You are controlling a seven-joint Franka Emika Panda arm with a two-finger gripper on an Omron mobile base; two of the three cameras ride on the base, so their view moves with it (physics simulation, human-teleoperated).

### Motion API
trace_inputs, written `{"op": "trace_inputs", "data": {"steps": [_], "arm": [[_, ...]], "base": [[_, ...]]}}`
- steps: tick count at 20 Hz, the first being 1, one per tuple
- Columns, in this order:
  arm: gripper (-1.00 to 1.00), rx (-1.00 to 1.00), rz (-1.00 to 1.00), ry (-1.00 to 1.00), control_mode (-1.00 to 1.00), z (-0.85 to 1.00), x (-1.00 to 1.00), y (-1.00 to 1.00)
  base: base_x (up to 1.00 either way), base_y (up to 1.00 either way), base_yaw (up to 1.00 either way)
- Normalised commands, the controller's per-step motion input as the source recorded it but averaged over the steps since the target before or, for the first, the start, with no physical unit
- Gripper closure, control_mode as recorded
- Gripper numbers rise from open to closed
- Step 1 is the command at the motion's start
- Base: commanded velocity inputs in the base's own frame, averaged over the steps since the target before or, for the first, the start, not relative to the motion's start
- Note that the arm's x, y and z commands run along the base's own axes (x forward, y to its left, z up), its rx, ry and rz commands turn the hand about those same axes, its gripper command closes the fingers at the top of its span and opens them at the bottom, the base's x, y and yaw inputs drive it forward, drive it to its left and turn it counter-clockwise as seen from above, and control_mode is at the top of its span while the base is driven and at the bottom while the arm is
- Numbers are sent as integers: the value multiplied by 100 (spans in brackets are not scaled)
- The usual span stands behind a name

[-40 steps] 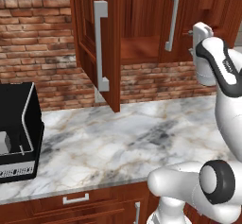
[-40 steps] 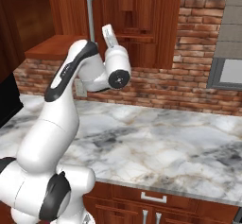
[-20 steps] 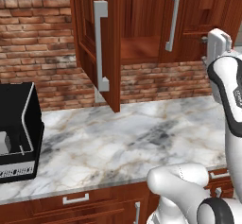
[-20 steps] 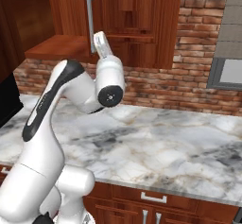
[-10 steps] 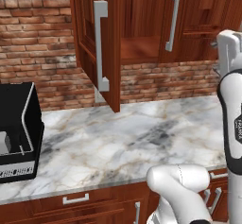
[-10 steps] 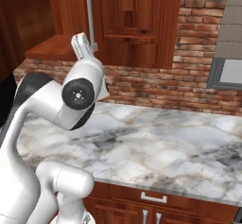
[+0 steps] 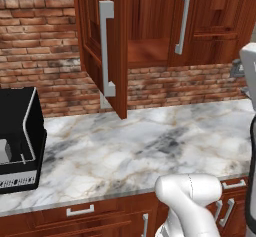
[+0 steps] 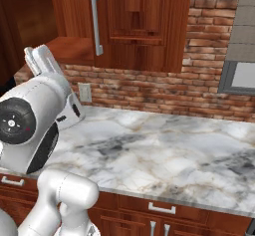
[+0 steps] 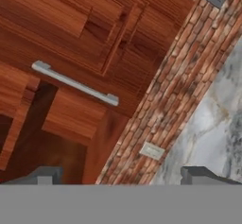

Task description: Open the cabinet and move the ladle to the pot. Then close the cabinet.

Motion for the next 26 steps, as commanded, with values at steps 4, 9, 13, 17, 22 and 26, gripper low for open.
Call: {"op": "trace_inputs", "data": {"steps": [4, 9, 13, 17, 22, 26], "arm": [[-100, -13, 0, 0, -100, 0, -86, 56], [-100, -14, 0, 3, -100, 0, -68, 65], [-100, -14, 0, 2, -100, 0, -45, 62], [-100, -13, 0, 0, -100, 0, -19, 61], [-100, -7, 0, 0, -100, 0, -9, 41], [-100, -4, 0, 0, -100, 1, -15, 23]], "base": [[0, 0, 0], [0, 0, 0], [0, 0, 0], [0, 0, 0], [0, 0, 0], [0, 0, 0]]}}
